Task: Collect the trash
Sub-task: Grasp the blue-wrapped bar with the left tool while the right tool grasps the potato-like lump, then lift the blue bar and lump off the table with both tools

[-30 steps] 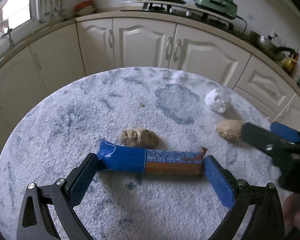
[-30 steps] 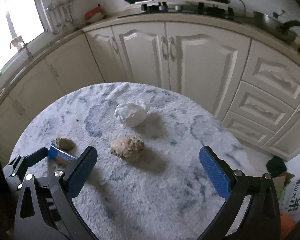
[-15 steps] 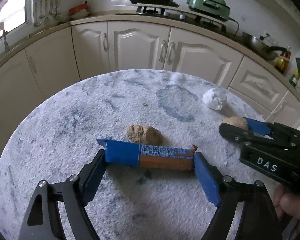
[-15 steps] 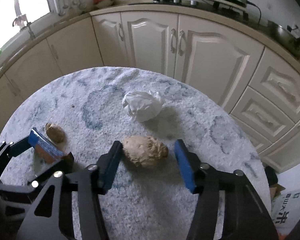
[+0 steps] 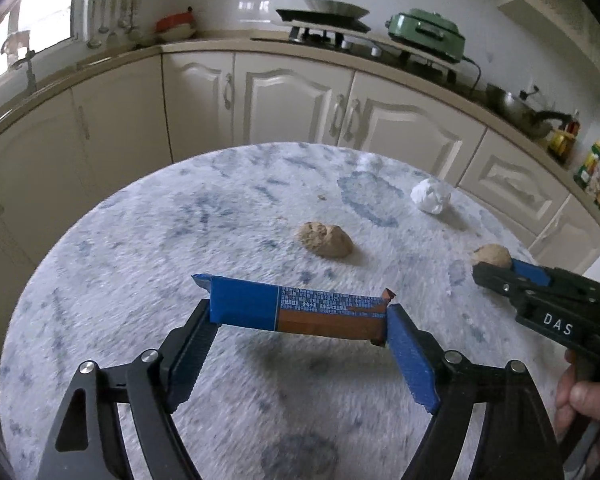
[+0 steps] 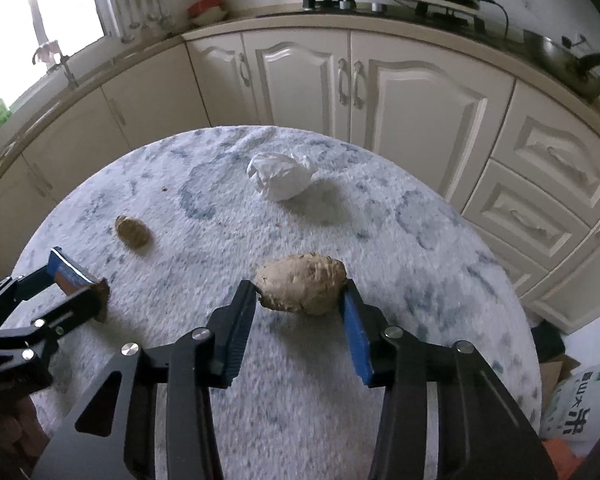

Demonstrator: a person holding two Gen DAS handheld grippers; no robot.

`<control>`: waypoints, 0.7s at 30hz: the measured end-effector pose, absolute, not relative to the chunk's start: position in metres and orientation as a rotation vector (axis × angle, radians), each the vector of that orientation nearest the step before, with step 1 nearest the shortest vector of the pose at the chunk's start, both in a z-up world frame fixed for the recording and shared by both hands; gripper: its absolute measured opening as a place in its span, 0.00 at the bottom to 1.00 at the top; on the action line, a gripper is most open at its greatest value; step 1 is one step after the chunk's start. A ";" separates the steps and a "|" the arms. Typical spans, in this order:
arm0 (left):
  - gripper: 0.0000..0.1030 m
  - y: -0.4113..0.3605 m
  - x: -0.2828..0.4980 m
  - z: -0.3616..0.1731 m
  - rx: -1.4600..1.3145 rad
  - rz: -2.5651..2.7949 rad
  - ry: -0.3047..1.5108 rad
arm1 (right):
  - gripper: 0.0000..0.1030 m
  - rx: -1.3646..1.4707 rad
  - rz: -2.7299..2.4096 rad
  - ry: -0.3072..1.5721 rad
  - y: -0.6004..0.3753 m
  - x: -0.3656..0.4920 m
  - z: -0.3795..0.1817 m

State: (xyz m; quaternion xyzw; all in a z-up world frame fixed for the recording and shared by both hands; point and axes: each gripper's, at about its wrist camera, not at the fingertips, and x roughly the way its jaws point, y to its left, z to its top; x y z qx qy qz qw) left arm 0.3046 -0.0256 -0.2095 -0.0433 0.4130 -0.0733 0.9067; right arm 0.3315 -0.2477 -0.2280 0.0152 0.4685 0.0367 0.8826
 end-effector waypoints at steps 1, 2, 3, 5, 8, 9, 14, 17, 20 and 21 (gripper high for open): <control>0.77 -0.024 0.298 -0.206 -0.092 -0.150 0.842 | 0.42 0.037 0.078 0.972 -0.248 0.328 -0.226; 0.77 -0.022 0.292 -0.202 -0.093 -0.152 0.835 | 0.39 0.040 0.080 0.968 -0.249 0.325 -0.224; 0.77 -0.021 0.287 -0.199 -0.092 -0.153 0.827 | 0.39 0.039 0.080 0.965 -0.248 0.320 -0.221; 0.77 -0.018 0.276 -0.194 -0.091 -0.155 0.818 | 0.39 0.040 0.081 0.961 -0.249 0.314 -0.218; 0.77 -0.017 0.263 -0.187 -0.093 -0.158 0.809 | 0.39 0.044 0.086 0.970 -0.249 0.308 -0.216; 0.77 -0.017 0.258 -0.185 -0.094 -0.157 0.806 | 0.42 0.035 0.079 0.961 -0.249 0.305 -0.214; 0.77 -0.019 0.238 -0.177 -0.087 -0.160 0.805 | 0.69 0.023 0.077 0.957 -0.248 0.310 -0.217; 0.77 -0.022 0.231 -0.175 -0.082 -0.164 0.807 | 0.69 0.007 0.060 0.975 -0.247 0.320 -0.227; 0.77 -0.024 0.228 -0.171 -0.084 -0.163 0.803 | 0.64 0.001 0.040 0.975 -0.247 0.330 -0.238; 0.77 -0.025 0.226 -0.169 -0.083 -0.160 0.799 | 0.57 -0.006 0.038 0.971 -0.245 0.331 -0.238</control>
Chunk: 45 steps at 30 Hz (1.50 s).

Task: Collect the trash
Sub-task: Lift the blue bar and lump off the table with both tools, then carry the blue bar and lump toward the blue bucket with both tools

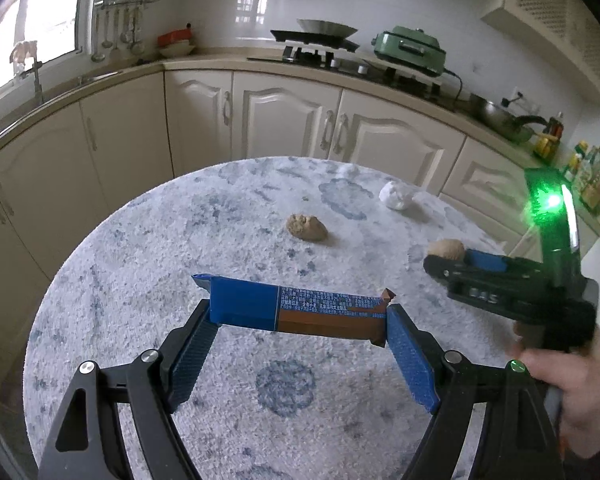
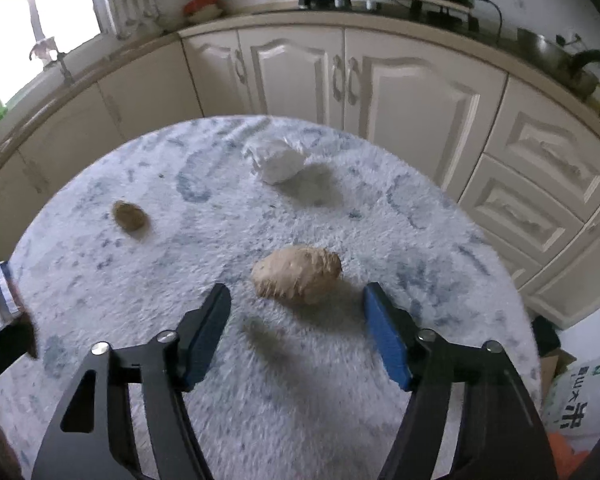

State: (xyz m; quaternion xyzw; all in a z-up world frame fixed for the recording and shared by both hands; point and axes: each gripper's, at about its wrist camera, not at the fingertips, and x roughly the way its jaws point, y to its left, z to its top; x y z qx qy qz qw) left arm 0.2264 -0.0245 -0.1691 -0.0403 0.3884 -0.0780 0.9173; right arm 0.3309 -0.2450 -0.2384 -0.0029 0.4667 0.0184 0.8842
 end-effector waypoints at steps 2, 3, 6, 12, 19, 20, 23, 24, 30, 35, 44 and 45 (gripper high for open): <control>0.77 -0.026 0.225 -0.167 -0.081 -0.157 0.792 | 0.44 -0.004 0.046 0.969 -0.245 0.331 -0.237; 0.77 -0.026 0.224 -0.166 -0.080 -0.157 0.791 | 0.44 0.006 0.054 0.969 -0.245 0.331 -0.236; 0.77 -0.027 0.222 -0.163 -0.081 -0.156 0.785 | 0.44 0.017 0.063 0.969 -0.246 0.323 -0.235; 0.77 -0.035 0.208 -0.148 -0.069 -0.176 0.750 | 0.44 0.066 0.084 0.932 -0.253 0.287 -0.215; 0.77 -0.064 0.179 -0.122 -0.043 -0.238 0.680 | 0.44 0.088 0.061 0.808 -0.270 0.222 -0.157; 0.77 -0.069 0.173 -0.117 -0.042 -0.252 0.668 | 0.44 0.093 0.056 0.793 -0.274 0.214 -0.150; 0.77 -0.083 0.159 -0.106 -0.022 -0.284 0.635 | 0.44 0.095 0.029 0.752 -0.287 0.188 -0.129; 0.77 -0.090 0.153 -0.100 -0.012 -0.301 0.622 | 0.44 0.089 0.010 0.738 -0.292 0.178 -0.122; 0.77 -0.122 0.129 -0.085 0.033 -0.381 0.569 | 0.44 0.118 -0.075 0.680 -0.327 0.135 -0.096; 0.77 -0.160 0.115 -0.076 0.071 -0.467 0.537 | 0.44 0.153 -0.154 0.649 -0.361 0.105 -0.084; 0.77 -0.235 0.125 -0.084 0.146 -0.626 0.532 | 0.44 0.256 -0.344 0.636 -0.451 0.054 -0.086; 0.77 -0.247 0.126 -0.088 0.156 -0.650 0.540 | 0.44 0.261 -0.359 0.639 -0.458 0.052 -0.087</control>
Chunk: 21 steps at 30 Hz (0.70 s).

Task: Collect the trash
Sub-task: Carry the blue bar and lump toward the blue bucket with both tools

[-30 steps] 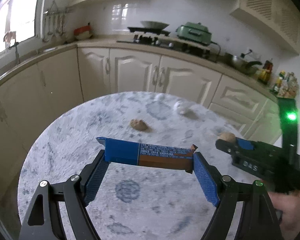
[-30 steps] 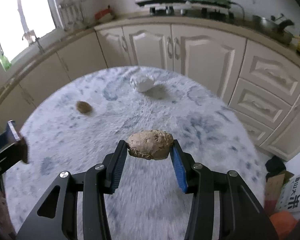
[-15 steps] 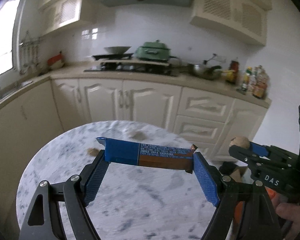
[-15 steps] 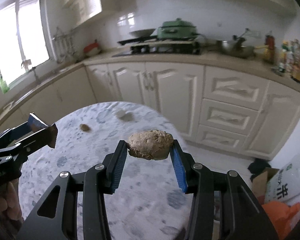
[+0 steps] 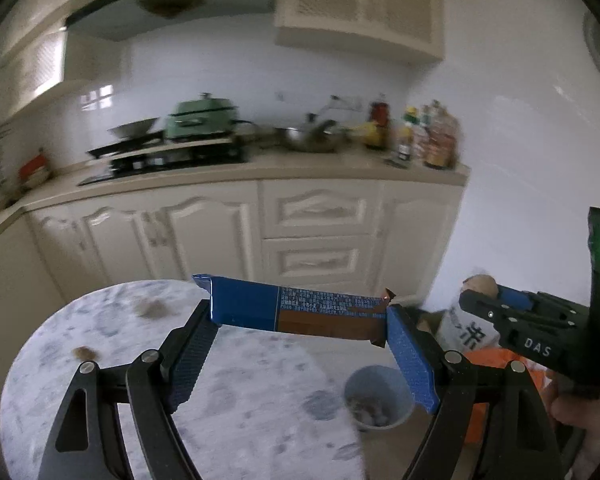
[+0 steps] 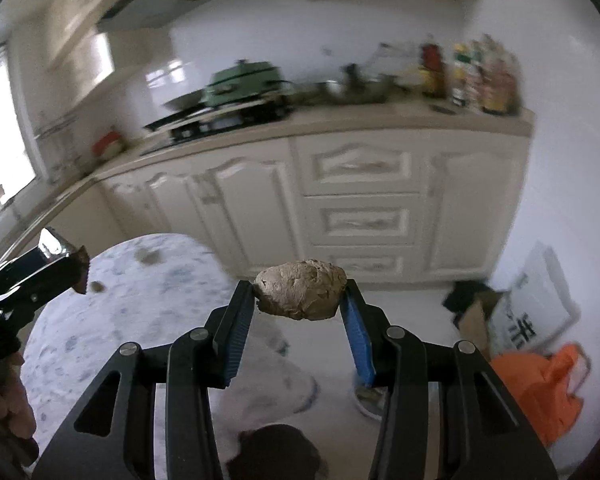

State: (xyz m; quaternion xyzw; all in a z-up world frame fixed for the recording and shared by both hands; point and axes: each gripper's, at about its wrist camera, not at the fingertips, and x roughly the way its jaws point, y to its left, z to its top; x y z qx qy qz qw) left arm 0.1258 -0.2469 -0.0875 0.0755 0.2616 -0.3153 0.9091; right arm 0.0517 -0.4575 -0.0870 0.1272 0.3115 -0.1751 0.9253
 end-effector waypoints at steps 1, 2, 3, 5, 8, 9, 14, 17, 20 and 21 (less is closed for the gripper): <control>0.77 -0.256 0.131 -0.089 0.161 -0.667 0.545 | 0.44 0.273 -0.385 0.644 -0.469 0.047 -0.090; 0.77 -0.265 0.135 -0.090 0.167 -0.684 0.552 | 0.44 0.289 -0.404 0.648 -0.480 0.042 -0.093; 0.77 -0.276 0.140 -0.092 0.173 -0.704 0.559 | 0.44 0.301 -0.421 0.651 -0.489 0.038 -0.095; 0.77 -0.296 0.150 -0.097 0.191 -0.734 0.571 | 0.44 0.315 -0.456 0.661 -0.507 0.032 -0.101; 0.77 -0.329 0.167 -0.106 0.211 -0.776 0.605 | 0.44 0.340 -0.495 0.674 -0.531 0.028 -0.110; 0.77 -0.342 0.174 -0.109 0.221 -0.788 0.615 | 0.44 0.347 -0.507 0.679 -0.537 0.026 -0.114; 0.77 -0.408 0.207 -0.130 0.263 -0.838 0.685 | 0.44 0.394 -0.546 0.710 -0.572 0.022 -0.136; 0.77 -0.446 0.229 -0.149 0.288 -0.863 0.744 | 0.44 0.422 -0.551 0.731 -0.588 0.026 -0.151; 0.77 -0.483 0.252 -0.168 0.316 -0.865 0.793 | 0.44 0.451 -0.552 0.763 -0.602 0.033 -0.171; 0.77 -0.494 0.261 -0.177 0.324 -0.865 0.821 | 0.44 0.469 -0.548 0.777 -0.608 0.037 -0.180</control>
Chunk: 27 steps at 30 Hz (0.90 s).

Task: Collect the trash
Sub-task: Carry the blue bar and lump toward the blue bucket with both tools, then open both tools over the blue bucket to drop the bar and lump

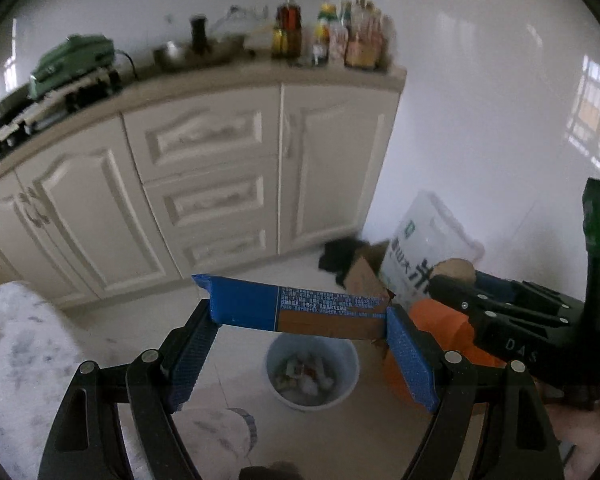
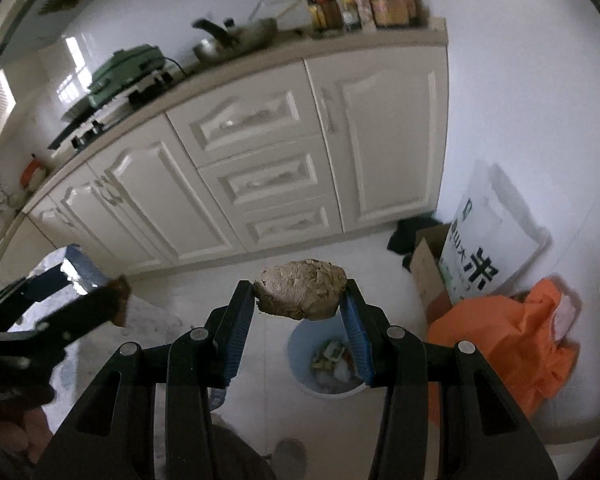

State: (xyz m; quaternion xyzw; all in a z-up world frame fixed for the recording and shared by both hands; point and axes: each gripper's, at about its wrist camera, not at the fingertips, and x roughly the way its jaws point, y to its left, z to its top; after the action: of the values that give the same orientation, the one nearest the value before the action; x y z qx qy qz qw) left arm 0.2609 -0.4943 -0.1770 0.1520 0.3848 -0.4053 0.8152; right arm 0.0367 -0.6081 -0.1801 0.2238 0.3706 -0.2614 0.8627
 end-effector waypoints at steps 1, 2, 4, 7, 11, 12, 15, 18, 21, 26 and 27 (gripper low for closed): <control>0.77 -0.504 0.270 -0.184 0.328 -0.864 0.844 | 0.44 0.478 -0.547 0.788 -0.612 0.040 -0.186; 0.77 -0.521 0.278 -0.189 0.333 -0.863 0.859 | 0.44 0.493 -0.543 0.803 -0.617 0.044 -0.196; 0.77 -0.543 0.297 -0.201 0.339 -0.856 0.897 | 0.44 0.526 -0.533 0.815 -0.624 0.048 -0.209; 0.77 -0.578 0.321 -0.218 0.345 -0.853 0.947 | 0.44 0.574 -0.526 0.833 -0.638 0.056 -0.229; 0.77 -0.608 0.350 -0.239 0.356 -0.844 0.997 | 0.45 0.632 -0.510 0.848 -0.654 0.065 -0.251; 0.77 -0.615 0.355 -0.244 0.364 -0.844 1.007 | 0.45 0.641 -0.512 0.855 -0.657 0.067 -0.256; 0.81 -0.637 0.371 -0.261 0.389 -0.842 1.045 | 0.56 0.686 -0.525 0.866 -0.667 0.068 -0.270; 0.95 -0.652 0.381 -0.271 0.414 -0.818 1.057 | 0.71 0.707 -0.544 0.868 -0.672 0.066 -0.276; 0.97 -0.654 0.384 -0.277 0.397 -0.803 1.062 | 0.78 0.716 -0.553 0.866 -0.672 0.063 -0.278; 0.99 -0.638 0.370 -0.278 0.403 -0.791 1.056 | 1.00 0.701 -0.598 0.859 -0.669 0.057 -0.274; 0.99 -0.639 0.369 -0.277 0.404 -0.783 1.052 | 1.00 0.696 -0.603 0.863 -0.669 0.056 -0.272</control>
State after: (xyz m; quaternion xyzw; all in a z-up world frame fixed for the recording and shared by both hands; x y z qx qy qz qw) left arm 0.3694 -0.6389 -0.2769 0.1865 0.4858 -0.3615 0.7737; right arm 0.0565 -0.6691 -0.2724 0.3256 0.4034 -0.2817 0.8074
